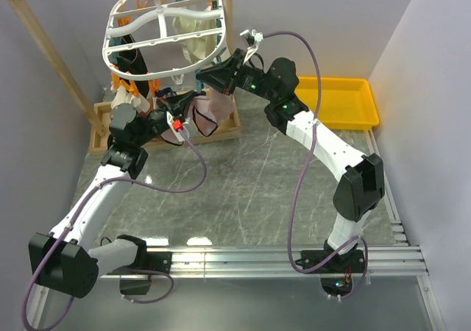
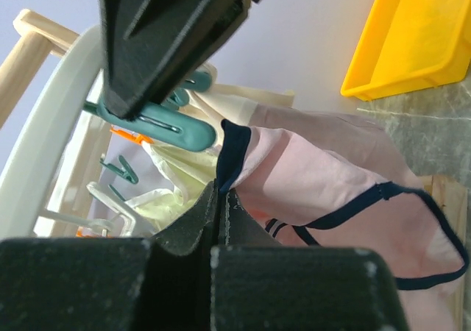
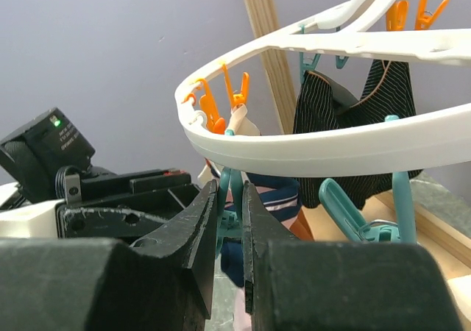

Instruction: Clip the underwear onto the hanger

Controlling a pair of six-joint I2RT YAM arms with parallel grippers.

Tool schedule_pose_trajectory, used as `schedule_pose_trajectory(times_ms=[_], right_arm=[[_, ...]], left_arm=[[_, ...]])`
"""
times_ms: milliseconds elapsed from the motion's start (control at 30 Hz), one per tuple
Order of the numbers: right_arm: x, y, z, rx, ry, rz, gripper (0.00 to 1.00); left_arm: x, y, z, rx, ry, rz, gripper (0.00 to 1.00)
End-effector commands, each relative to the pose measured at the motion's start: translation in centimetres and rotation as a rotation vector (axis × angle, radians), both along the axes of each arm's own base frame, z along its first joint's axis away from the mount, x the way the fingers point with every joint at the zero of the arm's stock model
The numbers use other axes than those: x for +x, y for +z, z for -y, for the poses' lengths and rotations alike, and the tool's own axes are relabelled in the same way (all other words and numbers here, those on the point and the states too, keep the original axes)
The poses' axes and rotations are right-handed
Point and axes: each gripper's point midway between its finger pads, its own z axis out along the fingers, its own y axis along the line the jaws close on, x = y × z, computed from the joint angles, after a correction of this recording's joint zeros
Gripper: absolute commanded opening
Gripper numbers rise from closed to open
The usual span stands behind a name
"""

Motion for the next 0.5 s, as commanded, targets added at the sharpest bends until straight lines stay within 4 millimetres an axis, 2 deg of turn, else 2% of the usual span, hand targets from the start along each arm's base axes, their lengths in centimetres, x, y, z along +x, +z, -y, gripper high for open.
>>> schedule_pose_trajectory(times_ms=[0,467], right_arm=[[-1.15,1.01,0.11,0.014,0.049,0.064,0.0],[-1.4,0.29,-0.08,-0.009,0.06,0.098,0.0]], left_arm=[[-0.63,2.8,0.52,-0.001,-0.047,0.06,0.0],[0.03,3.65,0.93,-0.009,-0.061,0.026,0.0]])
